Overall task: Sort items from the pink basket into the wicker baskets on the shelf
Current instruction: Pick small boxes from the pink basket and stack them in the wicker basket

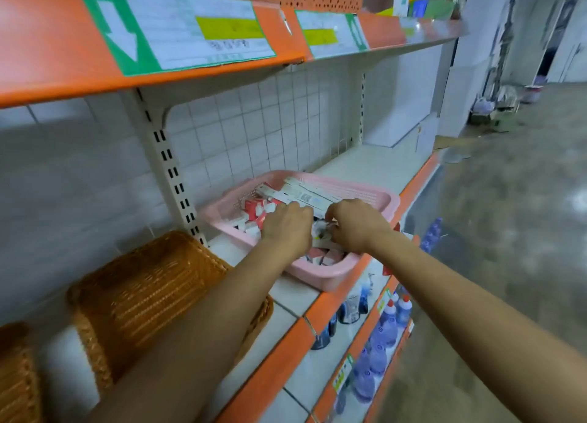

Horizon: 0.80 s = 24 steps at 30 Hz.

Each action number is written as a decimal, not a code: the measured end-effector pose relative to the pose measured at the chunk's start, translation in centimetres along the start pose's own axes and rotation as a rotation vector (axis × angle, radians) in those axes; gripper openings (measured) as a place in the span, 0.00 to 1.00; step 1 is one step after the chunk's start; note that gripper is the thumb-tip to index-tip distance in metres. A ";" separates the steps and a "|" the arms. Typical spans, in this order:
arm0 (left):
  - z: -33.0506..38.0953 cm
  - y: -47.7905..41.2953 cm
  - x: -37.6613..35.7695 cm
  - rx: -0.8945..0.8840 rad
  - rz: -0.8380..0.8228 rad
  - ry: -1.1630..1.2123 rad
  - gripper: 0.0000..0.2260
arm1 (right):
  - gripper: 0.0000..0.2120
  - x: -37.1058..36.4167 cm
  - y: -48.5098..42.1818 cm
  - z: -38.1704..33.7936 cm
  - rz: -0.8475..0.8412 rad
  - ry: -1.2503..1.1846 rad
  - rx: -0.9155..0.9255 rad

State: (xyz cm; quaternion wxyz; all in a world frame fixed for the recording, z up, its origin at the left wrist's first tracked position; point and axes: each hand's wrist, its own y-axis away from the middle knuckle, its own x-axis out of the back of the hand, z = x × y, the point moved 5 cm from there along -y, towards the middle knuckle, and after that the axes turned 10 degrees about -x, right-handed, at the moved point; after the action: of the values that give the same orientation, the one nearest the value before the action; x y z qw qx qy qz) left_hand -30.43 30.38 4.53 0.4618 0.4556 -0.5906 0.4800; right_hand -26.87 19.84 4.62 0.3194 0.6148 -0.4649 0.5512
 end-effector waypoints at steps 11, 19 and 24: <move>-7.7 -4.3 -3.1 0.163 -0.043 0.126 0.25 | 0.20 -1.7 -8.7 -4.6 -0.147 0.044 0.191; -10.4 -5.0 -3.3 0.208 -0.075 0.271 0.24 | 0.22 -2.3 -12.5 -7.3 -0.254 0.124 0.430; -10.7 -5.4 -3.3 0.247 -0.123 0.288 0.26 | 0.24 -3.2 -14.5 -8.4 -0.311 0.203 0.580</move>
State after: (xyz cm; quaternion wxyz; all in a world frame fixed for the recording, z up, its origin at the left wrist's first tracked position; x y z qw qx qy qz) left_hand -23.48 40.56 3.31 0.5105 0.4706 -0.4264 0.5798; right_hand -16.54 33.38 4.77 0.2562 0.6854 -0.1554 0.6637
